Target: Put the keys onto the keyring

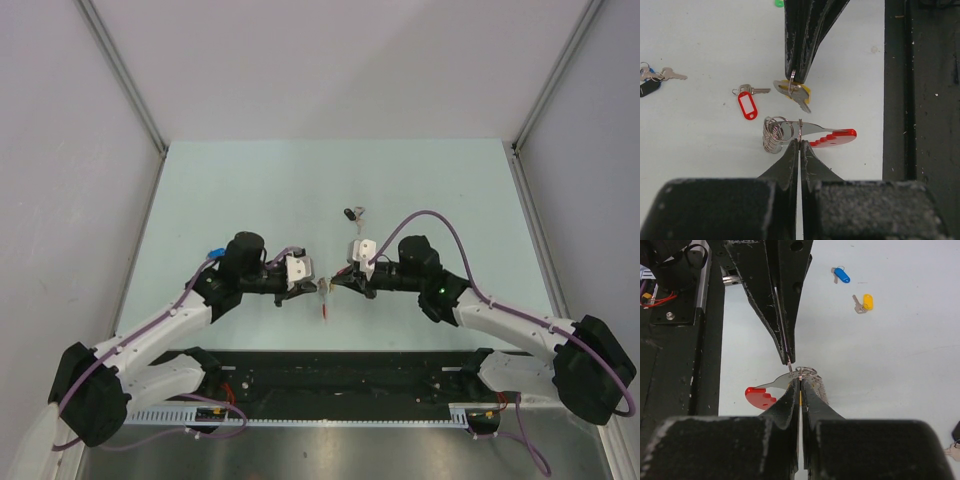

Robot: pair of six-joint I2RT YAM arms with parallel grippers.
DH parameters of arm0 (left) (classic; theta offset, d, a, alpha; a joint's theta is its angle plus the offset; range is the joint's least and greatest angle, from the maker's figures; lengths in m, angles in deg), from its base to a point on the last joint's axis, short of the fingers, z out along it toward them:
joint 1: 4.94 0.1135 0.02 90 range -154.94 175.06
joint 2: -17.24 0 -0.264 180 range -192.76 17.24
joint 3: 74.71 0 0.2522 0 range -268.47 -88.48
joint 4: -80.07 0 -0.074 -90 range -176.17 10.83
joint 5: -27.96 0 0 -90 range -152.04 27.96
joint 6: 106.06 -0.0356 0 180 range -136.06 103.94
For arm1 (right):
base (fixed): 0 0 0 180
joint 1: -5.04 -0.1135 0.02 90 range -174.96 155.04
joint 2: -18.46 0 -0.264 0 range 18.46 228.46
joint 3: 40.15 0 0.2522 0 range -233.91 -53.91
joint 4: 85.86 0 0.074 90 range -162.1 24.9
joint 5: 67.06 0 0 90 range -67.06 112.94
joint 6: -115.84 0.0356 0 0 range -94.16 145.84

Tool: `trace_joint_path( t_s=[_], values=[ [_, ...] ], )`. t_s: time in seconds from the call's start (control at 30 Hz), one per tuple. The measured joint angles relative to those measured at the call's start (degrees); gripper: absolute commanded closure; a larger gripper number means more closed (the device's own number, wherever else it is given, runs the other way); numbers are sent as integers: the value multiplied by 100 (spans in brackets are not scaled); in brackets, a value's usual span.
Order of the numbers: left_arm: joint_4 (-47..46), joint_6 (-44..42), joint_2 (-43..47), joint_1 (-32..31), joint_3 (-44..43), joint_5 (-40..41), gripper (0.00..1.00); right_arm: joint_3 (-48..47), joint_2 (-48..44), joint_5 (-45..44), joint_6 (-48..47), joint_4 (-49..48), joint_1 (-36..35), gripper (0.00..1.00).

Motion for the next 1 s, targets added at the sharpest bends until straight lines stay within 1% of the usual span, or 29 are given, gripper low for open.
trace_joint_path(
  t_s=[0.43, 0.63, 1.0],
  values=[
    [39, 9, -42, 0, -9, -144, 100, 0, 0, -608, -479, 404, -308, 100],
    [39, 79, -52, 0, -11, -155, 100, -2, 4, -737, -570, 481, -479, 100],
    [39, 96, -79, 0, -28, -195, 100, -4, 28, -815, -610, 494, -568, 100]
  ],
)
